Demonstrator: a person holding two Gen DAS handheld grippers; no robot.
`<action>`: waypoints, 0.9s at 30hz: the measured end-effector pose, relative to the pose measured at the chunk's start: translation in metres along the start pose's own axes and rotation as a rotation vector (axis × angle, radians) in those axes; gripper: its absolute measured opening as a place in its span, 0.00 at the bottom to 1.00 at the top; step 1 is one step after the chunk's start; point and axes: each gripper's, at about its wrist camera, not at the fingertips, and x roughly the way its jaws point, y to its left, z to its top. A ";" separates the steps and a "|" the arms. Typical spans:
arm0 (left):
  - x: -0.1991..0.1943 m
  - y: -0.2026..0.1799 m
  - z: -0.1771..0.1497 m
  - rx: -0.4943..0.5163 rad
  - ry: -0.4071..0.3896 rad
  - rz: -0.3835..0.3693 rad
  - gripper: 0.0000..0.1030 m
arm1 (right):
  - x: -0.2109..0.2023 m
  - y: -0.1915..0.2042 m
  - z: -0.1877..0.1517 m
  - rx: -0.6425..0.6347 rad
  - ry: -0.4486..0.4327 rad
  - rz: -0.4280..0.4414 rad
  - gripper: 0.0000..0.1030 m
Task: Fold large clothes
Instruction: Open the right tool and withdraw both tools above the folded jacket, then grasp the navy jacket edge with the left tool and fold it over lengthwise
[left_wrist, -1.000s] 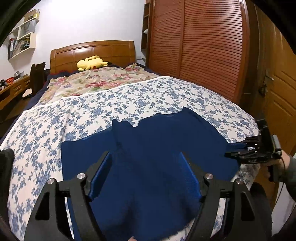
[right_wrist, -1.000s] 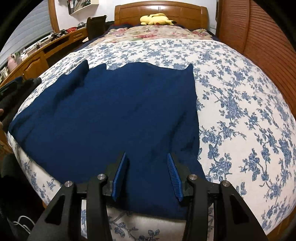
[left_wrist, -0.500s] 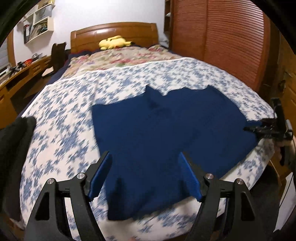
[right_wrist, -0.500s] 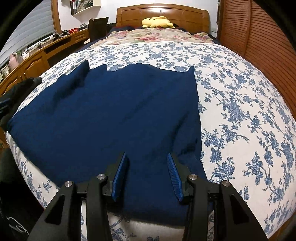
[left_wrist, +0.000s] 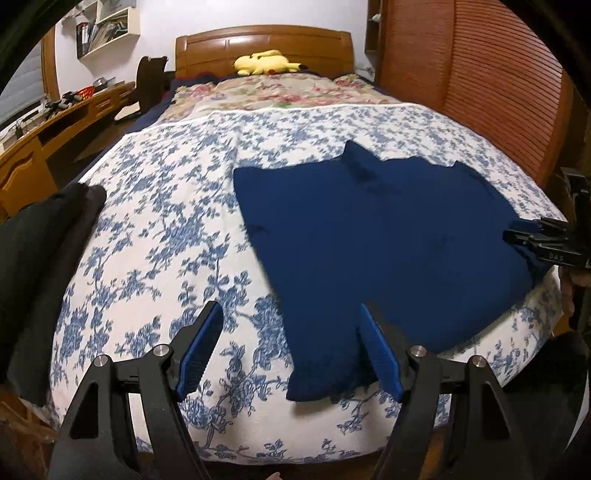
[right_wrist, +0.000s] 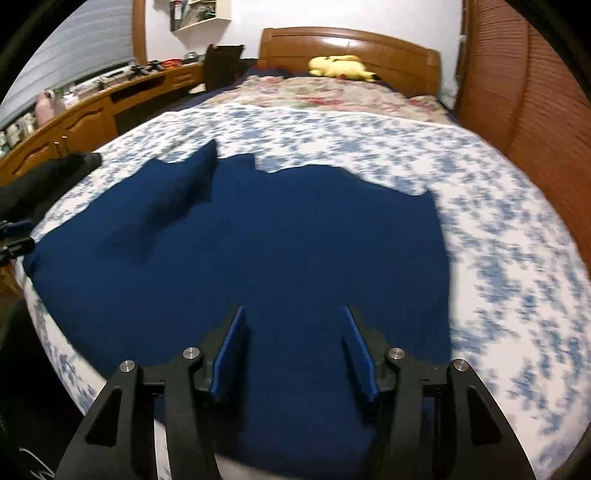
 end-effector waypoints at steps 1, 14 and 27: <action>0.000 0.000 -0.002 -0.003 0.001 0.003 0.73 | 0.007 0.003 0.001 -0.008 0.005 0.013 0.54; 0.007 0.008 -0.019 -0.110 0.063 0.028 0.73 | 0.033 0.003 -0.003 -0.078 -0.029 0.048 0.57; 0.003 0.015 -0.034 -0.204 0.078 -0.036 0.69 | 0.024 0.009 0.003 -0.066 -0.012 0.037 0.57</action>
